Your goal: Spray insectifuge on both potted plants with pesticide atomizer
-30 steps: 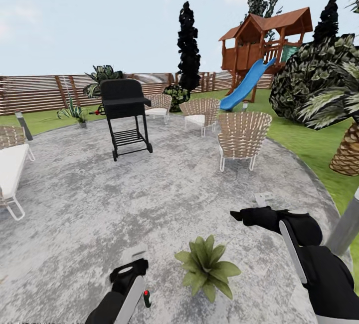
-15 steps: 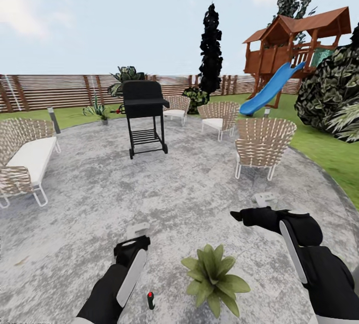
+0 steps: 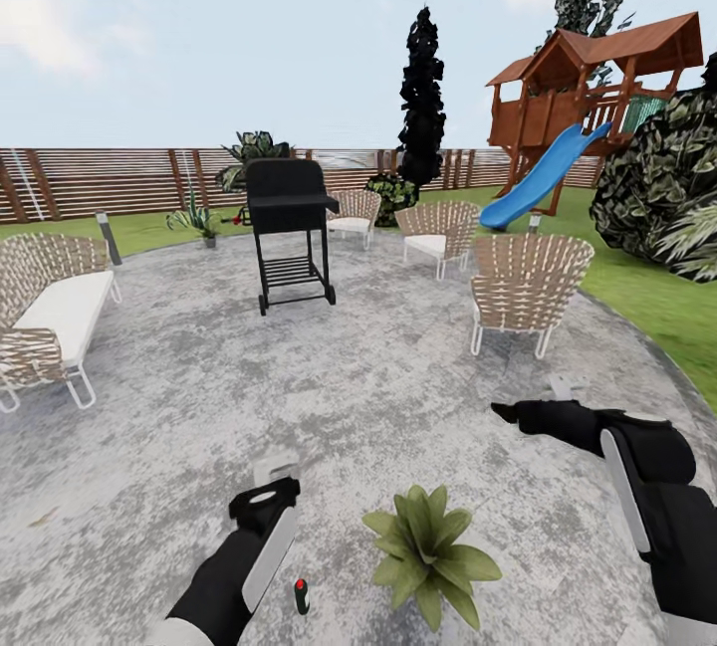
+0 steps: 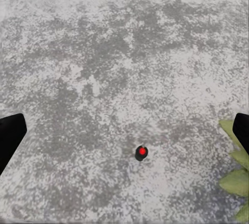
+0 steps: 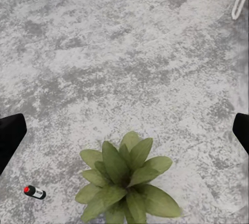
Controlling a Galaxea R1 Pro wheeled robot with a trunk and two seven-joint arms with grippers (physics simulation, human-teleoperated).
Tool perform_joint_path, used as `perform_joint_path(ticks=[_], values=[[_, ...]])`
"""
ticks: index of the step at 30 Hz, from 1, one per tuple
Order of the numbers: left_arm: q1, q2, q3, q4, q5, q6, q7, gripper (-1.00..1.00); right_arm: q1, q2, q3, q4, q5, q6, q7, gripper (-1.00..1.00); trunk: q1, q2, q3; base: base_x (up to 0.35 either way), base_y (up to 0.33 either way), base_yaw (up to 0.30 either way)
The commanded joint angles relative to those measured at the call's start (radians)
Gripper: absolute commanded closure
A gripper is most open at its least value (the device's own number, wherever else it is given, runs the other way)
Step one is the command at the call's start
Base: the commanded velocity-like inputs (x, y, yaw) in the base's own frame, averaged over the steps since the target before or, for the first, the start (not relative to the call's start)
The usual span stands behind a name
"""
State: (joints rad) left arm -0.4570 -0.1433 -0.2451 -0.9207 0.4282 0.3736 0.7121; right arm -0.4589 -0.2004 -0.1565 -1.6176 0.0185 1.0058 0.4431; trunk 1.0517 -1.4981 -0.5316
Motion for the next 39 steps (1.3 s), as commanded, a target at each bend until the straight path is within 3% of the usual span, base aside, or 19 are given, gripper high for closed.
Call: perform_joint_path(ticks=[1, 6, 10, 13, 18, 23, 29, 39], values=[[-0.002, 0.001, 0.000, 0.009, 0.006, -0.003, -0.002, -1.00, -0.002, -0.004, -0.023, -0.001, 0.001, -0.002, 0.031, -1.00, 0.004, -0.008, -0.004, 0.000, 0.000, 0.000], [-0.054, -0.002, 0.046, 0.167, 0.029, -0.101, -0.086, -1.00, 0.001, -0.005, -0.049, -0.001, 0.001, -0.014, 0.109, -1.00, 0.023, -0.043, -0.020, 0.000, 0.000, 0.000], [-0.120, -0.007, 0.031, 0.235, 0.034, -0.090, -0.108, -1.00, -0.001, -0.004, -0.053, -0.001, 0.001, -0.017, 0.121, -1.00, 0.038, -0.071, -0.033, 0.000, 0.000, 0.000], [-0.135, -0.004, -0.003, 0.247, 0.035, -0.083, -0.110, -1.00, -0.004, -0.006, -0.053, -0.001, 0.001, -0.017, 0.124, -1.00, 0.050, -0.092, -0.042, 0.000, 0.000, 0.000], [-0.135, -0.003, -0.030, 0.260, 0.041, -0.092, -0.110, -1.00, -0.005, -0.008, -0.053, -0.001, 0.001, -0.017, 0.126, -1.00, 0.069, -0.127, -0.058, 0.000, 0.000, 0.000], [-0.128, -0.001, -0.031, 0.264, 0.043, -0.104, -0.108, -1.00, 0.003, -0.007, -0.051, -0.001, 0.000, -0.021, 0.127, -1.00, 0.088, -0.162, -0.073, 0.000, 0.000, 0.000], [-0.125, 0.002, -0.031, 0.270, 0.044, -0.138, -0.109, -1.00, 0.013, -0.007, -0.051, -0.001, 0.000, -0.084, 0.129, -1.00, 0.111, -0.204, -0.093, 0.000, 0.000, 0.000], [-0.124, 0.002, -0.030, 0.272, 0.044, -0.145, -0.111, -1.00, 0.012, -0.007, -0.054, -0.001, 0.001, -0.093, 0.128, -1.00, 0.150, -0.274, -0.124, 0.000, 0.000, -0.010]])
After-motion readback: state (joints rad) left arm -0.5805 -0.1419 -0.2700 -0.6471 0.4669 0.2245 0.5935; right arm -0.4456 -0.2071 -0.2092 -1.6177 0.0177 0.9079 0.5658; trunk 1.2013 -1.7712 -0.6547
